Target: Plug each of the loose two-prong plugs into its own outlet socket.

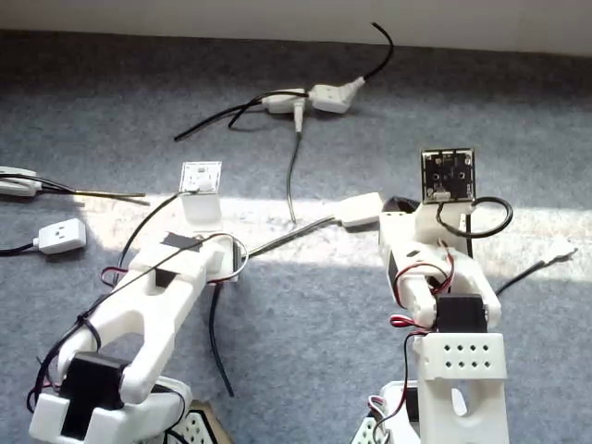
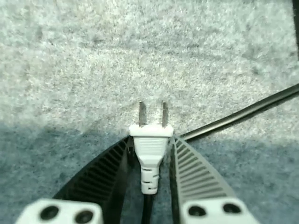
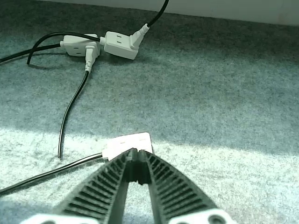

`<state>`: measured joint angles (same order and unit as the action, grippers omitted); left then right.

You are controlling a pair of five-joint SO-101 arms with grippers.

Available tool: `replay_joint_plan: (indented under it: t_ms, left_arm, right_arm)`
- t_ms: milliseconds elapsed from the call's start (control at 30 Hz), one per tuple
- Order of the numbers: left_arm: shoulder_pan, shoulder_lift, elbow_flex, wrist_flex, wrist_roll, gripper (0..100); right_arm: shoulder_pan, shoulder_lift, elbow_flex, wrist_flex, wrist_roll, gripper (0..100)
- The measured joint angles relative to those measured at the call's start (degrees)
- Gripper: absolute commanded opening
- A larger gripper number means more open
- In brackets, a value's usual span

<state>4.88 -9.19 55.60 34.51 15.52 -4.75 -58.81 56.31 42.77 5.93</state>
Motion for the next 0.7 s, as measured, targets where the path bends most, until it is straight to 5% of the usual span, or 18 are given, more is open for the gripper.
replay_joint_plan:
  t_ms: [400, 700]
  left_arm:
    - [1.1, -4.7, -1.1, 1.5, -3.3, 1]
    - [12.8, -30.8, -0.4, -1.9, -3.3, 1]
  right_arm:
    - [0.0, 0.0, 0.0, 0.0, 0.0, 0.8]
    - [2.3, 0.0, 0.0, -0.4, 0.0, 0.8]
